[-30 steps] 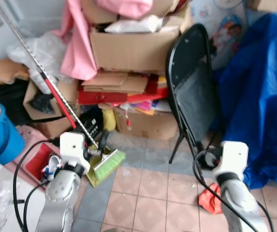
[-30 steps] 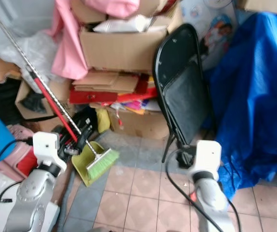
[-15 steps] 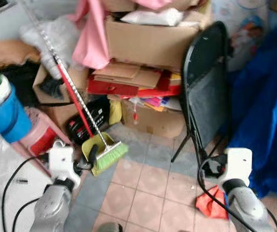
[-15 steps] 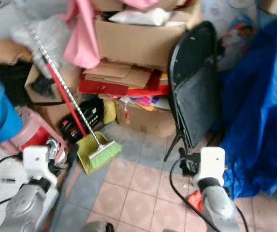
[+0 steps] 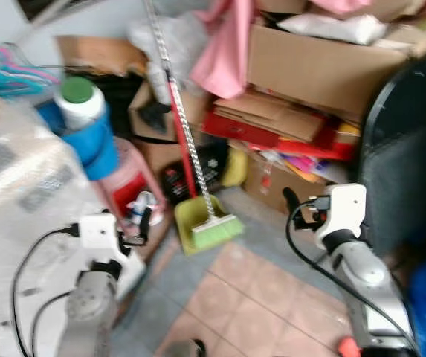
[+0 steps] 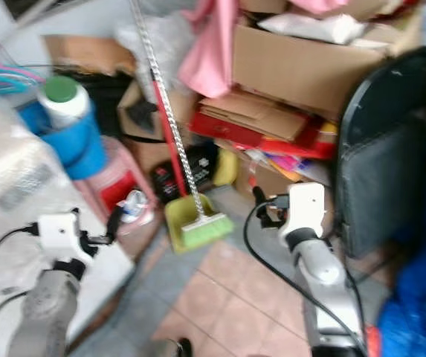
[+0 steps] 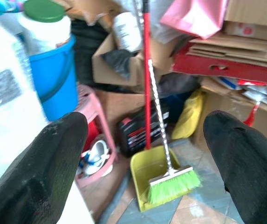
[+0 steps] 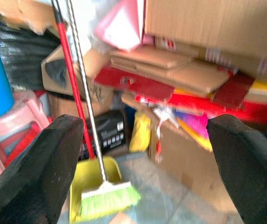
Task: Clothes washing
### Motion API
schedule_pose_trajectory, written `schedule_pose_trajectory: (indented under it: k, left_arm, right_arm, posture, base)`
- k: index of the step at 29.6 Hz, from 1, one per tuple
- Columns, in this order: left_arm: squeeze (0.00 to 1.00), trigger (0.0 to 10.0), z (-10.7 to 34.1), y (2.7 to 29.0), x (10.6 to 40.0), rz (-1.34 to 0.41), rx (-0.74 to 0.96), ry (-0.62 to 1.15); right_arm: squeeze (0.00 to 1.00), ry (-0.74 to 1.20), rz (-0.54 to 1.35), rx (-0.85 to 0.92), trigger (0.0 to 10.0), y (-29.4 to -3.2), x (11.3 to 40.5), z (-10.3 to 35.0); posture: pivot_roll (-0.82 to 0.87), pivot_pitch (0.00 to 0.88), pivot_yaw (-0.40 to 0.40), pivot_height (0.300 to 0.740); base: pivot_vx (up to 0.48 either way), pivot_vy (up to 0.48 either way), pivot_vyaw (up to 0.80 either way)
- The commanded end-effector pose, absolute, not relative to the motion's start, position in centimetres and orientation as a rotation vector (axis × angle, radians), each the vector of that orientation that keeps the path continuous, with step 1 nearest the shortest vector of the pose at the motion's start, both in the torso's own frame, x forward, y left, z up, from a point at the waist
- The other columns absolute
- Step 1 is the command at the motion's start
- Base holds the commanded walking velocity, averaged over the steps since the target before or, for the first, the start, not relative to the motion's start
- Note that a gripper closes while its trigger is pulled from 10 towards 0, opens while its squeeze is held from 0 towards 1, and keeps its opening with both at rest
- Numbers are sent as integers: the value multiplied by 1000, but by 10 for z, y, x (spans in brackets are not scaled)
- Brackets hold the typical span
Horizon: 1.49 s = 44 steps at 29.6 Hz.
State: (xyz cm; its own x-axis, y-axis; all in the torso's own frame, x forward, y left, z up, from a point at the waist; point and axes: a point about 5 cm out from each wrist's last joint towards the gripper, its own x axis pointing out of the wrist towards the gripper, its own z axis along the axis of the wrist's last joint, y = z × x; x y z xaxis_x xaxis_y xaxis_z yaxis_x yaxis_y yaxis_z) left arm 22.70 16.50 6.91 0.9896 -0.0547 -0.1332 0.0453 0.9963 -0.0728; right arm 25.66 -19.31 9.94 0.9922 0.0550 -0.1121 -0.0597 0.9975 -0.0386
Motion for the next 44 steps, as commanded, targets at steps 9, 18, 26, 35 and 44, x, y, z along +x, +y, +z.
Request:
schedule_pose_trajectory:
  k: [9, 18, 26, 35, 44]
  left_arm:
    - [0, 10000, 58, 195, 205, 29, 7, 181]
    - [0, 10000, 52, 215, 185, 39, 37, 222]
    - [0, 10000, 55, 198, 190, 100, 9, 176]
    - [0, 10000, 61, 191, 201, 111, -10, 147]
    - [0, 10000, 46, 186, 184, 54, -20, 246]
  right_arm:
    - [0, 186, 5, -42, 10000, -201, 228, 77]
    - [0, 293, -68, -175, 10000, -219, 203, 58]
    - [0, 308, 53, -168, 10000, -209, 216, 62]
    - [0, 244, 95, -129, 10000, -196, 238, 67]
    - [0, 208, 55, -124, 10000, -197, 224, 70]
  posture:
    - [-70, 0, 99, 740]
    - [-69, 0, 82, 740]
    - [-9, 0, -34, 740]
    - [-11, 0, -13, 740]
    - [-49, 0, 56, 740]
  base:
    - [0, 0, 600]
    - [0, 0, 0]
    - [0, 0, 0]
    - [0, 0, 0]
    - [0, 0, 800]
